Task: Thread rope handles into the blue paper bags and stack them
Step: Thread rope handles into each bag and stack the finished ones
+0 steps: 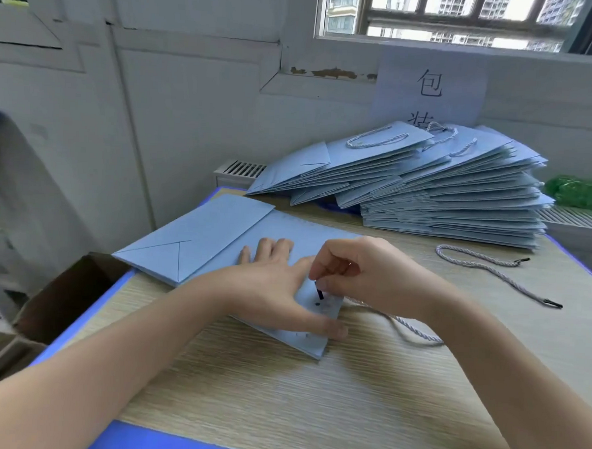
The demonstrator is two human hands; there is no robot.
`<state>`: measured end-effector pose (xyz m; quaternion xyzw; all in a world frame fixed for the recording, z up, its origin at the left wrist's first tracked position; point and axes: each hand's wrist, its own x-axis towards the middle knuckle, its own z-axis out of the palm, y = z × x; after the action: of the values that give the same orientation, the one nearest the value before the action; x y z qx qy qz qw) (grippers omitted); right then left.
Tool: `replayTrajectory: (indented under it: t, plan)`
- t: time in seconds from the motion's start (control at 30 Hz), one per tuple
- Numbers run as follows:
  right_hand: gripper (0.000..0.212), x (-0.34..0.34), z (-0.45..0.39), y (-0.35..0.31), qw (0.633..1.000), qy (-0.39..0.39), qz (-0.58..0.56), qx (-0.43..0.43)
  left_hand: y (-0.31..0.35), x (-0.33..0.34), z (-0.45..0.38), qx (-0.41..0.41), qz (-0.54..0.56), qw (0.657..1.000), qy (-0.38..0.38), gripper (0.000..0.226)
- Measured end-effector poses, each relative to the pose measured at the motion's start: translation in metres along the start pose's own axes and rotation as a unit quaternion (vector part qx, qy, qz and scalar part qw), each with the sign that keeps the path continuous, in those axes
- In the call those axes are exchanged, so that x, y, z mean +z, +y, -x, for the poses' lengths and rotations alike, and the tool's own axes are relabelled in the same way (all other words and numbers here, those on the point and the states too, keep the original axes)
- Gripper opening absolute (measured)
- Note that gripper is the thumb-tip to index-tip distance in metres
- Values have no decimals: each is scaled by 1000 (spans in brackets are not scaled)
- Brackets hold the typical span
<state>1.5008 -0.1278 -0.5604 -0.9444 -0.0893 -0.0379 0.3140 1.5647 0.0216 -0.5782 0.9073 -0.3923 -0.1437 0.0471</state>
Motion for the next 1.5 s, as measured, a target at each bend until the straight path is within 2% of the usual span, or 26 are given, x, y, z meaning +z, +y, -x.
replayTrajectory:
  t: [0.27,0.43,0.6,0.7,0.8,0.87,0.93,1.0,1.07,1.13,1.2,1.27,1.37,1.5]
  plan:
    - [21,6,-3,-1,1000,1,-6,-9,-4,-2,-4,8,39,999,9,66]
    - [21,10,-5,1,999,-3,-47,-8,-3,-3,-4,2,43,999,12,66]
    - [15,6,-2,0,1000,-17,-7,-18,-2,-7,-2,6,67,998,18,61]
    - [17,3,-1,-2,997,-52,45,-34,-2,-11,-2,9,81,996,28,68]
    - [20,-1,0,-2,995,-62,77,-29,-3,-19,-2,5,98,995,31,53]
    - [24,-3,0,-2,994,-36,93,-47,-5,-24,1,2,111,993,36,48]
    - [29,-4,1,-2,993,27,90,-70,-6,-29,4,7,144,989,44,49]
    - [27,-9,4,-4,992,98,58,-57,-8,-32,7,18,169,984,58,54]
    - [20,-15,6,-7,990,136,24,-29,-9,-32,8,27,175,982,68,54]
    - [19,-18,8,-11,994,103,17,12,-11,-32,7,33,183,980,76,56]
    - [21,-14,9,-14,999,21,17,47,-13,-32,6,31,195,977,83,58]
    - [25,-4,7,-14,997,-27,-13,72,-14,-32,6,30,201,975,86,59]
    - [26,8,1,-10,993,-21,-64,100,-13,-30,6,24,179,981,77,49]
    - [19,-2,1,-5,992,-22,-18,122,-16,-26,2,15,88,994,66,35]
